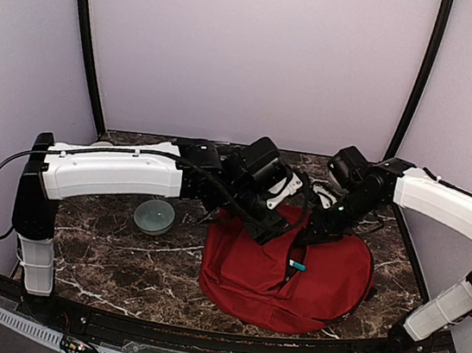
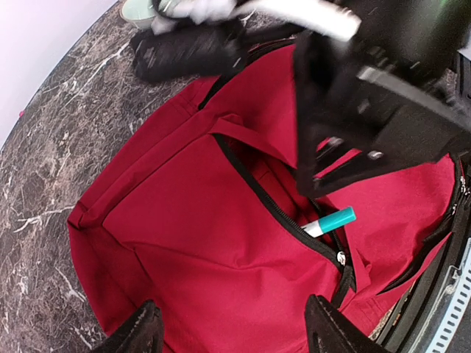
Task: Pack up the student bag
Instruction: Adjust the pen in the lower front pocket of the bag.
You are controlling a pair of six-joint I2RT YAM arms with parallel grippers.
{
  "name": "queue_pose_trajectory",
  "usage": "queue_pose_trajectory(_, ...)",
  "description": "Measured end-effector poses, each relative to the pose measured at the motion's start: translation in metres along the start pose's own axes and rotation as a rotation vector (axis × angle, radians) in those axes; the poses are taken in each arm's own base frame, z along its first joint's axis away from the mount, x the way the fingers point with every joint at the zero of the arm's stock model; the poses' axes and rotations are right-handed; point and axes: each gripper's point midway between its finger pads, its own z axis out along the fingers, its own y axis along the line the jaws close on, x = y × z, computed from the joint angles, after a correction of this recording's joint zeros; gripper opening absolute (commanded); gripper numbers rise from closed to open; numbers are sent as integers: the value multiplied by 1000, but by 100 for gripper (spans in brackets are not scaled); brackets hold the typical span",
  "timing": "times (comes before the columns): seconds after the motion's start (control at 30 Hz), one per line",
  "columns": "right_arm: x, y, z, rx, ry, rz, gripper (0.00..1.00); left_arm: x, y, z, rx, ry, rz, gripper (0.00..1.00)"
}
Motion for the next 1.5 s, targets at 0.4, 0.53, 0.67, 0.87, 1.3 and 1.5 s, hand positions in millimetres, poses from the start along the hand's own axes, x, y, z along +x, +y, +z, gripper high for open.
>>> queue_pose_trajectory(0.4, 61, -8, -10, -19, 57, 41, 38, 11, -2, 10, 3, 6, -6, 68)
queue_pose_trajectory(0.53, 64, -7, -8, -30, 67, 67, 35, 7, -2, 10, 8, -7, -8, 68)
queue_pose_trajectory(0.67, 64, -4, -6, -52, 68, 85, 26, 7, -3, 10, 9, -7, -8, 68)
queue_pose_trajectory(0.87, 74, -3, 10, -85, 113, 117, 16, 12, -1, 8, 5, 0, -13, 68)
queue_pose_trajectory(1.3, 65, -3, 34, -111, 128, 151, 8, 20, 6, -16, -8, -15, -38, 68)
queue_pose_trajectory(1.5, 39, -1, 46, -106, 123, 147, 4, 25, 7, -18, -7, -7, -39, 68)
